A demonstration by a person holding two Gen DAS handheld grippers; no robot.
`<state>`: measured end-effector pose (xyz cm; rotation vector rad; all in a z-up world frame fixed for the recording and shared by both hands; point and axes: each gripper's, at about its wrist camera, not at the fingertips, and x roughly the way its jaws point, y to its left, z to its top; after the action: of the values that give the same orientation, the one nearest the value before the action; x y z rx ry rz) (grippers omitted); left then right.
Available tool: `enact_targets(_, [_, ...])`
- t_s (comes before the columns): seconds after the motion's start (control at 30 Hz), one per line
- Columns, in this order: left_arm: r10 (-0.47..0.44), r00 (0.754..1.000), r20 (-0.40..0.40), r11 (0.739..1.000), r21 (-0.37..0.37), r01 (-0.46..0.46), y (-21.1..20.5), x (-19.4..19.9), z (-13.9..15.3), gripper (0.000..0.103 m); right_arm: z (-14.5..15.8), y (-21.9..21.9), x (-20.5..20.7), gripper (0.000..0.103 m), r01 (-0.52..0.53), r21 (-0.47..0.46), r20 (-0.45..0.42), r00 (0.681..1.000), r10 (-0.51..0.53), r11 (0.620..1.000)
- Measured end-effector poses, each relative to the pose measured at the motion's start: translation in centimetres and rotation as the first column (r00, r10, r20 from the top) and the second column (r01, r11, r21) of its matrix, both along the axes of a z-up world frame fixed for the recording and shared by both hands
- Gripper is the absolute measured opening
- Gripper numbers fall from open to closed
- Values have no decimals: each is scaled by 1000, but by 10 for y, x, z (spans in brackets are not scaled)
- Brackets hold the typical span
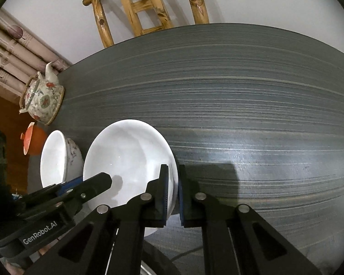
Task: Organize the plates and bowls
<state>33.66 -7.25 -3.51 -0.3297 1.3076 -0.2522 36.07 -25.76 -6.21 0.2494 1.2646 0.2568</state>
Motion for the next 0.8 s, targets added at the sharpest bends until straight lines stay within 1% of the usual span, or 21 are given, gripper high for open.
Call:
enact_targets(0.27, [-17,1000,26,1000,-4,17,-3,-20,22,22,20,-4,-20,9,4,0,29,1000,-4,1000])
enact_targets(0.43, [-36,999,36,999,-9,37,-9,-38,35,22,34,-11,-41,9,8,-7,47,999,-8,1000])
enact_targets(0.6, [-68,997,34,998,-13,69,-22,-63,46,22,43,-22,-63,9,26,-9,52,998,-26,1000])
enact_targets(0.8, [-106,993,47,994,-17,107,-44,-96,60,22,56,-47,-99,9,68,-7,70,995,-67,998])
